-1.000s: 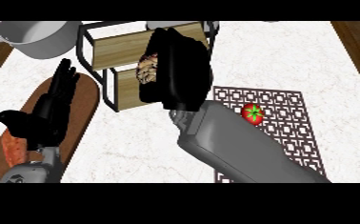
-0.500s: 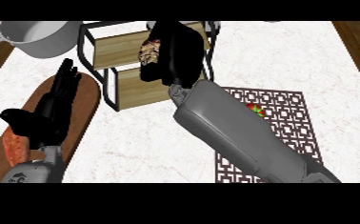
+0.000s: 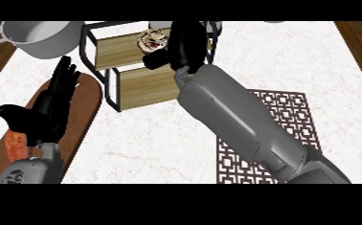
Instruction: Pick the cupcake from the placemat and place it in the tiered shelf
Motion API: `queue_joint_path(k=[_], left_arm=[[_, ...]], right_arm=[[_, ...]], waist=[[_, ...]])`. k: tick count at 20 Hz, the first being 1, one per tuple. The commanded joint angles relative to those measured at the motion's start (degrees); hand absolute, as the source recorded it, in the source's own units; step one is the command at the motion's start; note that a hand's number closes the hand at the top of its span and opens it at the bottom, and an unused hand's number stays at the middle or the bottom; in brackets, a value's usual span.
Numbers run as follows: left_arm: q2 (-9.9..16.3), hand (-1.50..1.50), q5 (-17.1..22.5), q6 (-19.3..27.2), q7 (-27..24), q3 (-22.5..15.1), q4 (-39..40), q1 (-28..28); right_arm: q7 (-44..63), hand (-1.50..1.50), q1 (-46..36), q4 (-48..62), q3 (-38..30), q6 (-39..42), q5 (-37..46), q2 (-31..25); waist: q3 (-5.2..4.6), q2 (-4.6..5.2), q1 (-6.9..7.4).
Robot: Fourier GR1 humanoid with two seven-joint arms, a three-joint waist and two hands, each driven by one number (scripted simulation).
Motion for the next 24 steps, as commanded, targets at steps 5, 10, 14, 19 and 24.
queue_joint_path(k=[5, 10, 14, 19, 24], left_arm=[[-2.15, 0.00, -2.25, 1.43, 2.33, -2.64, -4.84, 2.71], [-1.09, 0.00, -1.91, 0.87, -0.21, 0.05, -3.68, 4.84], [-1.59, 0.00, -1.51, 0.79, -0.34, 0.28, -4.63, 5.74], [-1.46, 0.00, -1.71, 1.82, 2.15, 1.15, -5.41, 4.72], [0.84, 0.00, 1.30, -2.22, 0.18, 3.58, -5.89, 7.48]], right_arm=[[-11.63, -1.50, -3.03, 3.89, -3.45, -6.67, -8.14, 0.84], [-8.02, -1.50, -3.40, -3.52, -7.45, -7.03, -6.51, -0.86], [-2.77, -1.50, 1.75, -10.82, -8.54, -7.69, -2.61, -4.83], [7.48, -1.50, 8.22, -21.99, -10.39, -4.28, 0.60, -9.05], [8.15, -1.50, 20.49, -38.53, -13.57, 2.06, -1.66, -18.20]], waist=[[-0.18, 0.30, -0.05], [-0.19, -0.25, -1.86], [-0.19, -0.57, -2.79], [-0.17, -1.00, -4.01], [-0.18, -0.65, -3.44]])
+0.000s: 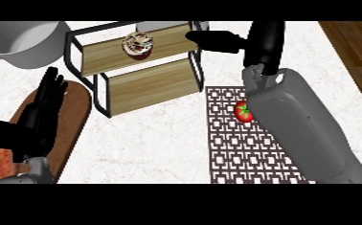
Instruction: Pick the cupcake from the placemat and place it in the tiered shelf
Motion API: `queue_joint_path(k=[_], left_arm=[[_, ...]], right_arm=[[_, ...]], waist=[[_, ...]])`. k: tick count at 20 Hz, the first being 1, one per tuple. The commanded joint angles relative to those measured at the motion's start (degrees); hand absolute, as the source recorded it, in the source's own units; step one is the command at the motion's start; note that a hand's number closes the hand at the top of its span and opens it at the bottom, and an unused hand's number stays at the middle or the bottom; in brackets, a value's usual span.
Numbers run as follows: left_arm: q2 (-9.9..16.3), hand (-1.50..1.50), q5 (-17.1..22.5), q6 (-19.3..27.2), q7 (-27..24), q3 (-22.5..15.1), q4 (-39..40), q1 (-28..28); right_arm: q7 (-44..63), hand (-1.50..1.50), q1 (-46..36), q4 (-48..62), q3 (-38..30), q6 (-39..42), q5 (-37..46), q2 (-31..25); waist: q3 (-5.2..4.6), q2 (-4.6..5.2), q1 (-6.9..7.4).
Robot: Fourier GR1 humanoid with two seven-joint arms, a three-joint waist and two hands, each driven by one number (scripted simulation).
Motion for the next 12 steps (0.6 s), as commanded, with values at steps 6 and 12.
queue_joint_path(k=[6, 12], left_arm=[[-0.79, 0.00, -0.25, -0.50, 0.95, -0.47, -1.29, -0.41], [-1.58, 0.00, -1.41, -0.48, -0.12, -0.06, -0.92, -0.46]], right_arm=[[2.53, -1.50, 17.73, -28.69, -8.96, 10.88, -9.72, -14.02], [-3.35, -1.50, 30.51, -36.79, -13.91, 13.44, -13.99, -14.72]], waist=[[0.03, 0.48, 0.85], [0.01, 0.67, 1.57]])
